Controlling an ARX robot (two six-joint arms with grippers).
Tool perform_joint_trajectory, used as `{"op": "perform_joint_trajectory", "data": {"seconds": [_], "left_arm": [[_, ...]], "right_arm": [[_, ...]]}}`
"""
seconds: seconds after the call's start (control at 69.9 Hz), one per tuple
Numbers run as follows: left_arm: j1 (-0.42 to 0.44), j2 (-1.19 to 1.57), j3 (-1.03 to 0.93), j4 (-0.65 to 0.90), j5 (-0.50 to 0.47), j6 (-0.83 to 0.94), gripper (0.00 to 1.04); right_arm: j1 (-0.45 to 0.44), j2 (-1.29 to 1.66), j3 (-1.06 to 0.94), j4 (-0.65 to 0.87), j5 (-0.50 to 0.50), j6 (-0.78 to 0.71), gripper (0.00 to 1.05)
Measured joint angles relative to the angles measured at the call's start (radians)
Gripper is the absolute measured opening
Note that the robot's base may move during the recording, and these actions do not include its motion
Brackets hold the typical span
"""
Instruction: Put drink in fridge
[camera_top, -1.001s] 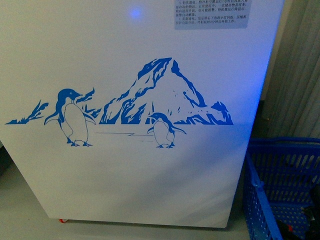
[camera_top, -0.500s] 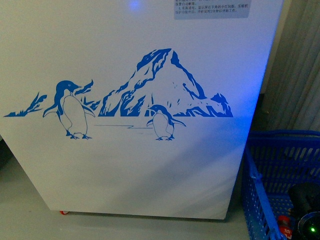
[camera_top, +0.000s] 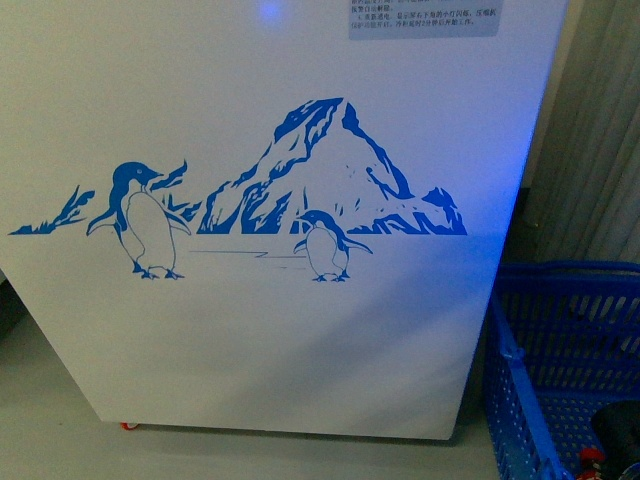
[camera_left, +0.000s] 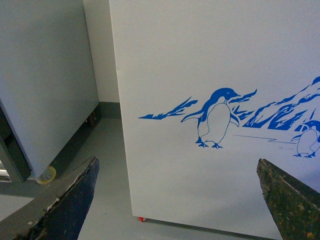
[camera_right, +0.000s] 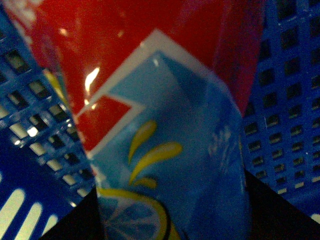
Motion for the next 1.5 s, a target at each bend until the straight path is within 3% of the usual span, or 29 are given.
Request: {"op": "perform_joint_trajectory", "data": {"seconds": [0.172, 0.415, 0.686, 1.058, 1.344, 1.501], "left_arm": [[0.0, 0.0, 0.0, 0.0, 0.0, 0.0, 0.97], [0.0, 0.0, 0.0, 0.0, 0.0, 0.0, 0.97], [0.0, 0.0, 0.0, 0.0, 0.0, 0.0, 0.97], [0.0, 0.0, 0.0, 0.0, 0.0, 0.0, 0.97], [0.0, 0.0, 0.0, 0.0, 0.0, 0.0, 0.97], [0.0, 0.0, 0.0, 0.0, 0.0, 0.0, 0.97]], "right_arm": [[-0.021, -0.197, -0.146, 0.048, 0.029, -0.04, 0.43], [-0.058, -0.671, -0.381, 0.122, 0.081, -0.165, 0.41], [-0.061, -1.315, -0.582, -0.014, -0.047, -0.24, 0.41], [-0.071, -2.084, -0.575, -0.306, -0.127, -0.265, 0.41], [-0.055, -2.314, -0.574, -0.417, -0.136, -0.241, 0.41], [-0.035, -2.375, -0.574, -0.379, -0.151, -0.212, 0.41]]}}
